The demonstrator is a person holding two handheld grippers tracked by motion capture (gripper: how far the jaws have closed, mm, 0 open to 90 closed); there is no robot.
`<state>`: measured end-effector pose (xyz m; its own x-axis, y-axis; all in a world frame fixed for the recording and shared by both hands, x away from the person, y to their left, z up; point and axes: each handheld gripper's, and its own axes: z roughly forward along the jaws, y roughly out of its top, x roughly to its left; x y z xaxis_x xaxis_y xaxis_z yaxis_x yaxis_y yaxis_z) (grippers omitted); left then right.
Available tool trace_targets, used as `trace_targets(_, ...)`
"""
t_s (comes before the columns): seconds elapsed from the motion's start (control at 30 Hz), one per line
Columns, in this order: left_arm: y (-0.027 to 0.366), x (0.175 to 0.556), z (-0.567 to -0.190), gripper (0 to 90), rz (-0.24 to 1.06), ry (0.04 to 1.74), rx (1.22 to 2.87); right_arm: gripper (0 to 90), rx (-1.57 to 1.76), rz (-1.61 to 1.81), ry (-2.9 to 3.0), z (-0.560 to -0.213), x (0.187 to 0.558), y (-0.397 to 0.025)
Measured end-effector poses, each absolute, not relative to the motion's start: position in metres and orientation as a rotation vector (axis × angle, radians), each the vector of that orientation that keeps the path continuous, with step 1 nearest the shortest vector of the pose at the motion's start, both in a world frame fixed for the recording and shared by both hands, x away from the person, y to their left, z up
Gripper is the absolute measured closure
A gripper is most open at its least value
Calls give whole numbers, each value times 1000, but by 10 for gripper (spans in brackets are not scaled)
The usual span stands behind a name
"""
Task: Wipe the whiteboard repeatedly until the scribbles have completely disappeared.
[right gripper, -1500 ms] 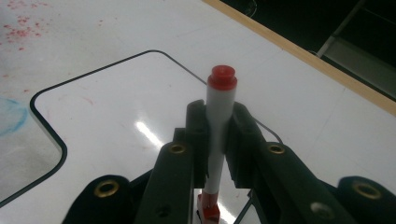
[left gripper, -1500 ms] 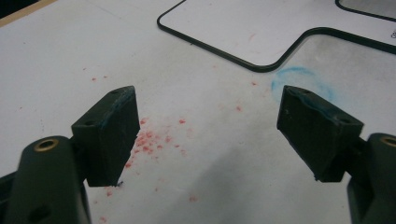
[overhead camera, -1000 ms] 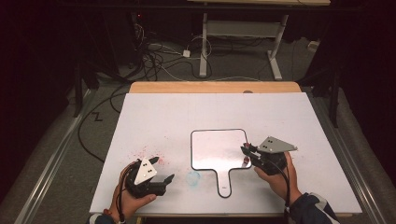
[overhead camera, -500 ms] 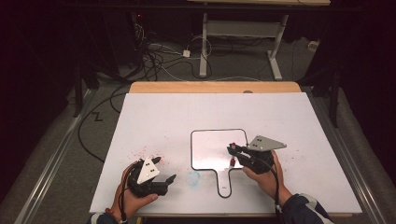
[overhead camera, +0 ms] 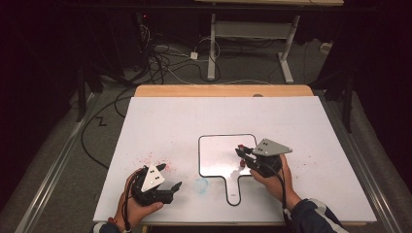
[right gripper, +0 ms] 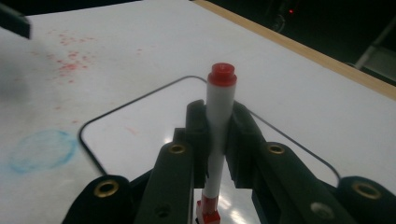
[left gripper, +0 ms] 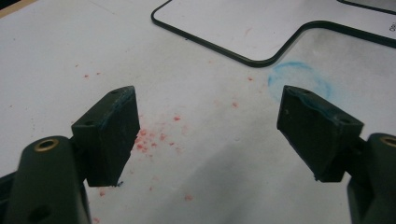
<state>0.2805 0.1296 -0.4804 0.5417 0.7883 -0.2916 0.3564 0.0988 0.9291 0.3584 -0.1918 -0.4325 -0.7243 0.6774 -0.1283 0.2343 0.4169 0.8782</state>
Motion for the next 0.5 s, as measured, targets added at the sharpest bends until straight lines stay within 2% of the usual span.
trace_targets(0.5, 130, 283, -481, 201, 424, 1032, 1498, 808, 851, 1380, 2120, -401, 348, -234)
